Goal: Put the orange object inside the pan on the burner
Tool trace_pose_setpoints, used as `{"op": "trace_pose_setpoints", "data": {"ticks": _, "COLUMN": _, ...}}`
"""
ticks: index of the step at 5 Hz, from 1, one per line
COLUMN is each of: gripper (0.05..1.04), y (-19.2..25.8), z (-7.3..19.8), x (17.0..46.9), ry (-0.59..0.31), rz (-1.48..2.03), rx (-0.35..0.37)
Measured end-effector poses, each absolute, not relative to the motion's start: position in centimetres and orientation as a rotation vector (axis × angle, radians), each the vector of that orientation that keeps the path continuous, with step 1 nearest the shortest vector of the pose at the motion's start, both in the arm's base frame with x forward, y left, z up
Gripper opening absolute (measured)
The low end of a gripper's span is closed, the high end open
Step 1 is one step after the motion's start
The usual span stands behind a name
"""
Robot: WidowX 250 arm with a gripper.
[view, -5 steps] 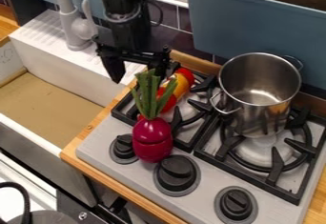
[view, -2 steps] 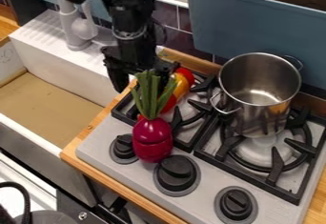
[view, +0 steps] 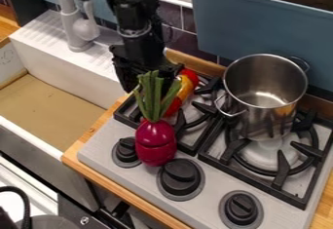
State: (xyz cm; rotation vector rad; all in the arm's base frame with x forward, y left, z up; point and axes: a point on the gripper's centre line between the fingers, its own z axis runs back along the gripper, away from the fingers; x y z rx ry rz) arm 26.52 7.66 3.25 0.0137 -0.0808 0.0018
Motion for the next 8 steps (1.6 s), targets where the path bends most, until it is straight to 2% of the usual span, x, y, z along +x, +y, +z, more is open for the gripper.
{"op": "trace_pose_setpoints", "data": {"ticks": 2, "gripper": 0.999, "y": 6.8, "z": 2.2, "x": 26.1, "ry": -0.069, "rz": -0.018, "rx": 0.01}}
{"op": "trace_pose_setpoints", "data": {"ticks": 4, "gripper": 0.999, "y": 5.2, "z": 1.5, "x": 25.0, "ry": -0.046, "rz": -0.032, "rx": -0.077}}
{"op": "trace_pose_setpoints", "data": {"ticks": 5, "gripper": 0.97, "y": 4.9, "z": 1.4, "x": 24.8, "ry": -0.034, "rz": -0.039, "rx": -0.072}}
{"op": "trace_pose_setpoints", "data": {"ticks": 6, "gripper": 0.714, "y": 5.4, "z": 1.2, "x": 24.6, "ry": -0.035, "rz": -0.024, "rx": -0.039}}
{"op": "trace_pose_setpoints", "data": {"ticks": 7, "gripper": 0.423, "y": 5.5, "z": 1.2, "x": 24.2, "ry": -0.009, "rz": -0.007, "rx": -0.037}}
{"op": "trace_pose_setpoints", "data": {"ticks": 8, "gripper": 0.243, "y": 5.5, "z": 1.9, "x": 24.6, "ry": -0.005, "rz": 0.006, "rx": -0.03}}
